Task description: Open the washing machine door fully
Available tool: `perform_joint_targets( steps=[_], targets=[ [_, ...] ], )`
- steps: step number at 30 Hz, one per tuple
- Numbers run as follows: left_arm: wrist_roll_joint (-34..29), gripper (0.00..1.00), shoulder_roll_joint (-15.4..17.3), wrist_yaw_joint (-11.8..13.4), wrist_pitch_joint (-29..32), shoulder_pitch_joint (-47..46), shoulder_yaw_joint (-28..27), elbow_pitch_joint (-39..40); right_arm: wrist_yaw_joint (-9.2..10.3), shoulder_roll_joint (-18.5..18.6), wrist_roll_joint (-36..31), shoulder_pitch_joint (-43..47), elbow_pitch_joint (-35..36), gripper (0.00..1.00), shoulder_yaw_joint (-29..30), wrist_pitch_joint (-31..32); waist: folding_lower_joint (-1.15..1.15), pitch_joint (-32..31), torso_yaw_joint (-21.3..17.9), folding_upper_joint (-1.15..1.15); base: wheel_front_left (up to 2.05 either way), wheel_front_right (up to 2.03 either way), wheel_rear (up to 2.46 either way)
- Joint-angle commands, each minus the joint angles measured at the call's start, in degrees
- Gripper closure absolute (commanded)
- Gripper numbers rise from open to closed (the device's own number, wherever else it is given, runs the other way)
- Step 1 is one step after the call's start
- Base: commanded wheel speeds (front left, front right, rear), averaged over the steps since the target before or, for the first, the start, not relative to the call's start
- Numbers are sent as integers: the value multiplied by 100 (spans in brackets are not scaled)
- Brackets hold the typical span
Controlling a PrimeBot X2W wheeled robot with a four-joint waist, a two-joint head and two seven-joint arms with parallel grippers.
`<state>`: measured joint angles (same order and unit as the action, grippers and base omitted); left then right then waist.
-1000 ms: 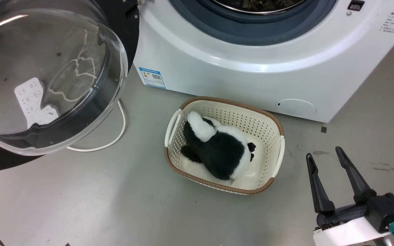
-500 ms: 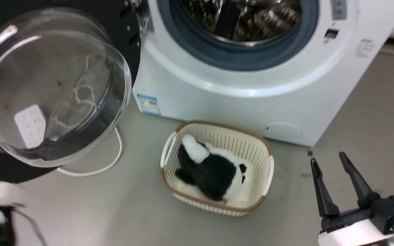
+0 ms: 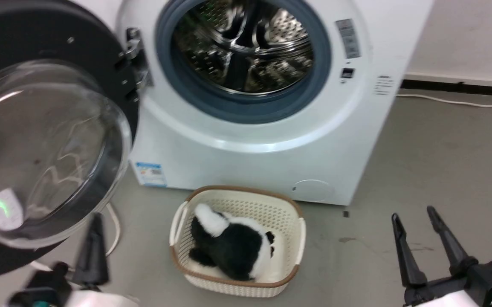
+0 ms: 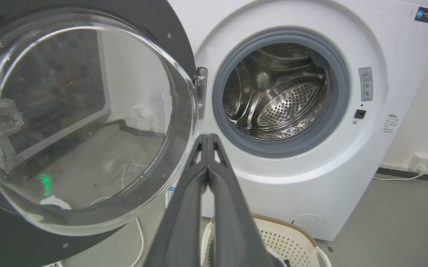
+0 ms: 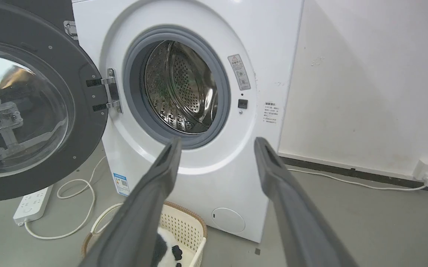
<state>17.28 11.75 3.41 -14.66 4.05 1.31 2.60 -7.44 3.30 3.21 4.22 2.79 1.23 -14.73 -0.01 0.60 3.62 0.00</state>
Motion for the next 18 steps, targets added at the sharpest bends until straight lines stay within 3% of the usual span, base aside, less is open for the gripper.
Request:
perform_joint_targets(
  steps=[1,7,8,9,18],
  targets=[
    [-81,100,-60,37,-17,104,80,13,-5,-35,-24,88,38,0,-13,-26,1,-100,-158,0,0,0,0],
    [-352,100,-267,98,-27,346,430,-60,-5,-40,95,212,67,0,-80,-26,1,-133,-355,0,0,0,0],
    [-411,59,-280,118,-28,373,462,-78,-5,-41,116,227,72,0,-92,-26,1,-134,-373,0,0,0,0],
    [-470,0,-290,144,-29,391,487,-98,-5,-41,133,238,75,0,-104,-26,1,-134,-389,0,0,0,0],
    [-686,0,-426,174,-32,398,602,-138,-5,-42,214,256,39,0,-156,-27,1,-149,-434,0,0,0,0]
  ],
)
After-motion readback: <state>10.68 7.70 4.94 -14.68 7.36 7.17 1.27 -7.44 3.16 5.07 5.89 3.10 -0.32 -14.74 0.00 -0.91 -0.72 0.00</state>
